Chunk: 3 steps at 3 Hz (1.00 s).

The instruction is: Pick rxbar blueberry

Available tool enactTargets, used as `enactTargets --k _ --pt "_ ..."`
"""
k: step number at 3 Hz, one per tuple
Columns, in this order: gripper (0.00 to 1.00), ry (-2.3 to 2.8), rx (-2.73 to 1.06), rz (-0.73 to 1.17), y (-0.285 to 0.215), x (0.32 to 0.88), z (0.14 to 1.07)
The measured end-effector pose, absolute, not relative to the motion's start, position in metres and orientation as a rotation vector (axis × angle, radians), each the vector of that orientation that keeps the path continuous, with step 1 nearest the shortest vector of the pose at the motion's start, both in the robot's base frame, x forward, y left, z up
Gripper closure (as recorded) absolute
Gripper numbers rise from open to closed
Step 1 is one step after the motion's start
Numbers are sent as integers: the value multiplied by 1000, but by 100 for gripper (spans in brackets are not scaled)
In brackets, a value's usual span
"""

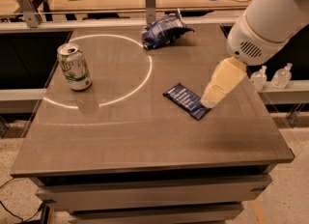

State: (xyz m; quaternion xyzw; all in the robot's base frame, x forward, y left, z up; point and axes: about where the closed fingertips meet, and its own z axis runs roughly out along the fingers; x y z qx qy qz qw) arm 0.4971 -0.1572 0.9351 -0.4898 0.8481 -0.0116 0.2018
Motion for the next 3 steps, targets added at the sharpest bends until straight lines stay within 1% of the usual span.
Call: enactTargets --k 2,3 --pt "0 2271 -1149 185 -126 524 895" --pt "0 2236 -1128 229 -113 532 882"
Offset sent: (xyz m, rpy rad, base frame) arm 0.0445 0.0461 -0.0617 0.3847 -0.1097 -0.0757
